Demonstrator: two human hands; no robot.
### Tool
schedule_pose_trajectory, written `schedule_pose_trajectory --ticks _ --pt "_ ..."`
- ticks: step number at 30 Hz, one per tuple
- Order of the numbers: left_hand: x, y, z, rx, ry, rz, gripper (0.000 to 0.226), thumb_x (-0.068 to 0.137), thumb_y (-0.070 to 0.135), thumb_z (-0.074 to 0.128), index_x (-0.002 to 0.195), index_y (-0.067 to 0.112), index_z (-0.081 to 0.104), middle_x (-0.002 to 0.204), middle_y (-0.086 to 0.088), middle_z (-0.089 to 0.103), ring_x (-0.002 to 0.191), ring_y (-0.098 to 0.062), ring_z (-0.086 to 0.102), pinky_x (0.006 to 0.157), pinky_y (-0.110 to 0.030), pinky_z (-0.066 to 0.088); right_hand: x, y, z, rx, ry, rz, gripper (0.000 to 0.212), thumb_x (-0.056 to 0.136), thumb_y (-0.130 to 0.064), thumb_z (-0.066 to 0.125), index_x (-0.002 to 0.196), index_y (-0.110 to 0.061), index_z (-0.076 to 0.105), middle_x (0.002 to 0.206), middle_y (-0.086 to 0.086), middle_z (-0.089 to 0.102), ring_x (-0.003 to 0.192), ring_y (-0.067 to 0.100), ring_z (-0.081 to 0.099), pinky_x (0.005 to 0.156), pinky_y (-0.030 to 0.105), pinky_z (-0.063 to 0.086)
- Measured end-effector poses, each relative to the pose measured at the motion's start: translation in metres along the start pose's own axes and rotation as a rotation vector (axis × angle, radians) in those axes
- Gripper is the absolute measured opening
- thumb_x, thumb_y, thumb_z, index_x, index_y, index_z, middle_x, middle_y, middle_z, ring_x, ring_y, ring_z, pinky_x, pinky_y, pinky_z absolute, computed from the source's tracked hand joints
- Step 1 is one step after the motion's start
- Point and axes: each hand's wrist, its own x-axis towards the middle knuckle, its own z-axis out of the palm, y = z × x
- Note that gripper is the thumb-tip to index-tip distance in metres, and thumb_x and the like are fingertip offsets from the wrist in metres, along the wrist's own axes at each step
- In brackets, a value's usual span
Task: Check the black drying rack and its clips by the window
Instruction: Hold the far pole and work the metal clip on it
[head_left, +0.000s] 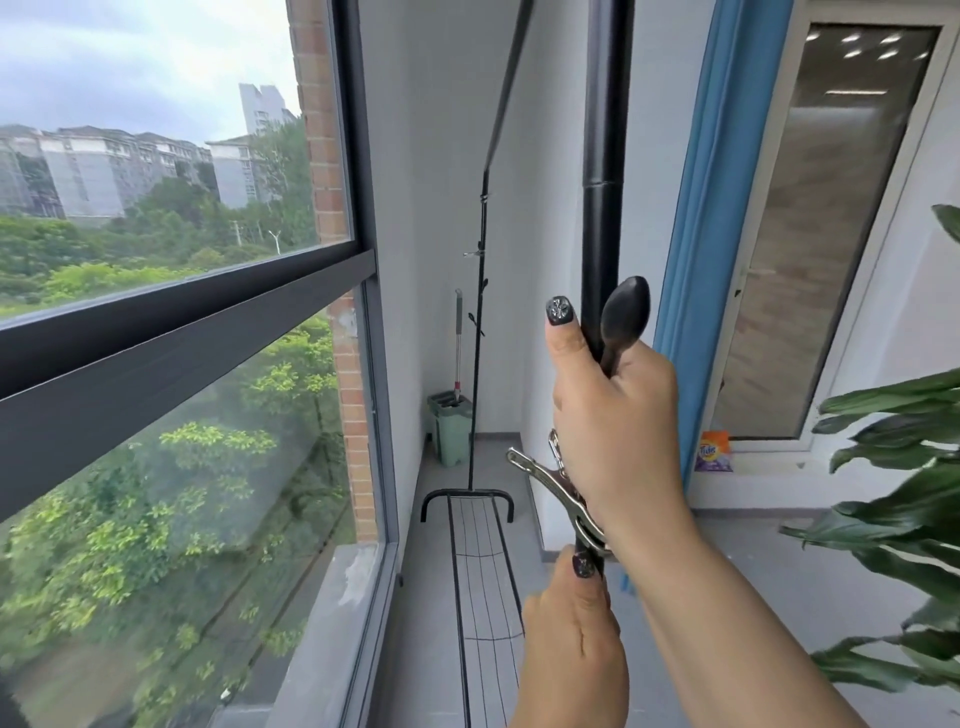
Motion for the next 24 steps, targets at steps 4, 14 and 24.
schedule_pose_trajectory --ticks 4,14,24 --pt "0.043 -0.002 0.006 -0.093 0.083 0.008 0.074 0.056 0.094 0.022 0.06 0.029 0.056 0.044 0.011 0.041 0.045 -0.015 0.037 0.049 -0.039 0.035 0.045 0.018 0.015 -0.006 -0.005 0.004 0.05 0.079 -0.053 0.055 0.049 -0.021 0.032 0.044 -0.005 0.03 0.047 0.02 0.029 0.05 0.035 0.029" --pt "0.125 -0.03 -0.014 0.037 0.117 0.093 0.062 0.074 0.082 0.007 0.053 0.038 0.046 0.045 0.001 0.042 0.045 -0.015 0.034 0.055 -0.039 0.029 0.104 0.054 0.063 -0.018 -0.043 0.017 0.053 0.089 -0.036 0.058 0.05 -0.022 0.027 0.041 -0.009 0.03 0.043 0.015 0.028 0.049 0.027 0.027" --pt "0.148 -0.059 -0.045 0.116 0.034 0.112 0.06 0.077 0.077 0.002 0.052 0.032 0.032 0.044 0.005 0.036 0.051 -0.018 0.032 0.055 -0.031 0.026 0.104 0.072 0.094 -0.047 0.007 0.055 0.051 0.092 -0.034 0.057 0.053 -0.019 0.027 0.044 -0.007 0.03 0.041 0.013 0.029 0.042 0.02 0.029"
